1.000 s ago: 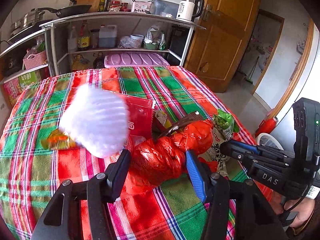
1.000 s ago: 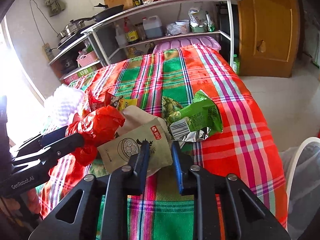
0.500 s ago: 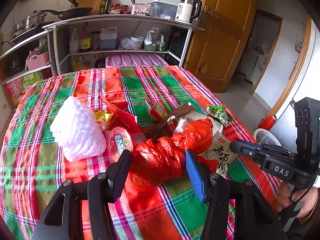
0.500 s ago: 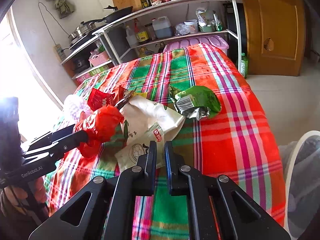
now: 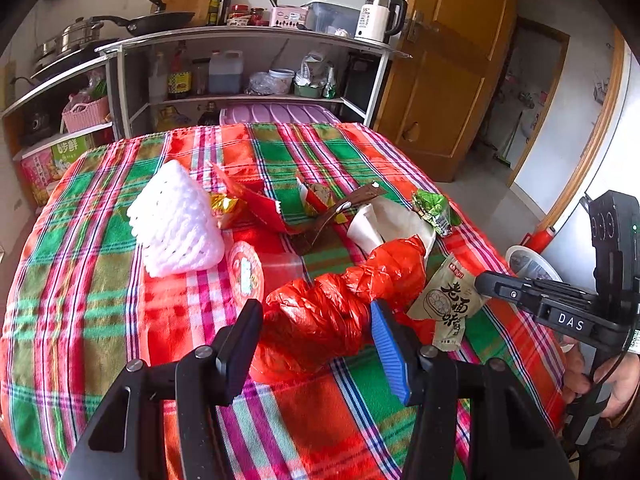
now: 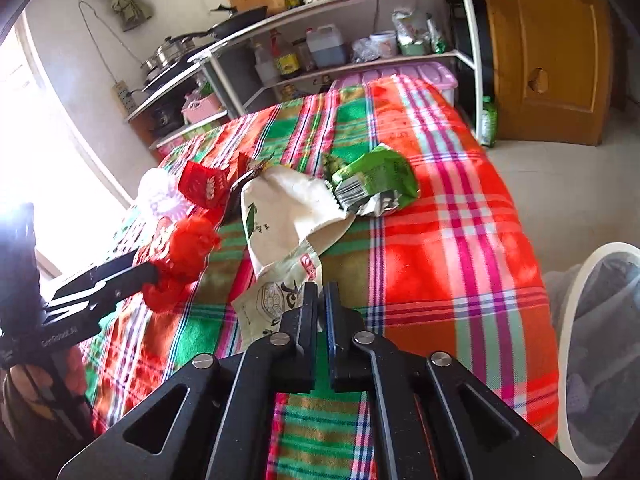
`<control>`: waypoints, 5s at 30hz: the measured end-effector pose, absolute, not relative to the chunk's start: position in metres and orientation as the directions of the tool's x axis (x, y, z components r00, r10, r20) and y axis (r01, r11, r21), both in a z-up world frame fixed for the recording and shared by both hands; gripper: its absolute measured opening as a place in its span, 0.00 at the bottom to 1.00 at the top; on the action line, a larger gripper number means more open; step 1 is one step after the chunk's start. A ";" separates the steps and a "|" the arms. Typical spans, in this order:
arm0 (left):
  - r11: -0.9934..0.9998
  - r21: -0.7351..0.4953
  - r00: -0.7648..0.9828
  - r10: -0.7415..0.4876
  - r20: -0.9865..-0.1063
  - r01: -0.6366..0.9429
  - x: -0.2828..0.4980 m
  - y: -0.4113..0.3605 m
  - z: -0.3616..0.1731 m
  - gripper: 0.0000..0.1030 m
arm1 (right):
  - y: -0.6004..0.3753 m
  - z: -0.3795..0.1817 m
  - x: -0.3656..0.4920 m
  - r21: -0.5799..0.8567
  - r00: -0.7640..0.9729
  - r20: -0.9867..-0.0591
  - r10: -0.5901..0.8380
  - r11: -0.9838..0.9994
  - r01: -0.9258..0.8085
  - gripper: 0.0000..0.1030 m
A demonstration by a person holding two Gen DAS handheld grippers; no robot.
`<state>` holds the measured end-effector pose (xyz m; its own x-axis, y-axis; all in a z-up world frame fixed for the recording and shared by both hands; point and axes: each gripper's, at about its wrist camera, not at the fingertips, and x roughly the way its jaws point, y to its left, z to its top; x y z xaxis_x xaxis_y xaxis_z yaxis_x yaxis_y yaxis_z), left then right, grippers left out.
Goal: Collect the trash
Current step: 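Grasp the beige snack pouch with the right tool while the left tool grasps the red bag, then carry the beige pouch and red bag over the trash bin, then open both tools to drop the pouch and red bag into the bin, then move the right tool back to the green chip bag on the table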
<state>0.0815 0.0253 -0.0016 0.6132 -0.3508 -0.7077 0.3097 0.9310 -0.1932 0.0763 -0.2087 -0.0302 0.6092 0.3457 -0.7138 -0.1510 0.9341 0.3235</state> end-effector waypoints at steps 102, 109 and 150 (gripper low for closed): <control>0.691 -0.191 0.326 -0.543 -0.774 0.697 0.059 -0.329 -0.022 0.54 | -0.482 -0.064 -0.050 0.101 0.594 -0.783 -0.186 0.904 0.416 0.35; 0.698 -0.156 0.340 -0.516 -0.786 0.699 0.057 -0.342 -0.028 0.54 | -0.492 -0.072 -0.050 0.080 0.577 -0.791 -0.202 0.901 0.426 0.35; 0.818 -0.179 0.529 -0.503 -0.683 0.547 0.055 -0.208 0.030 0.64 | -0.405 0.005 -0.042 0.132 0.753 -0.650 -0.102 0.961 0.244 0.48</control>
<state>0.0553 -0.2083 0.0303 0.5293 -0.5034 -0.6830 0.5467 0.8179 -0.1793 -0.0420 -0.4048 0.0054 0.7529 -0.1022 -0.6502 0.2442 0.9607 0.1319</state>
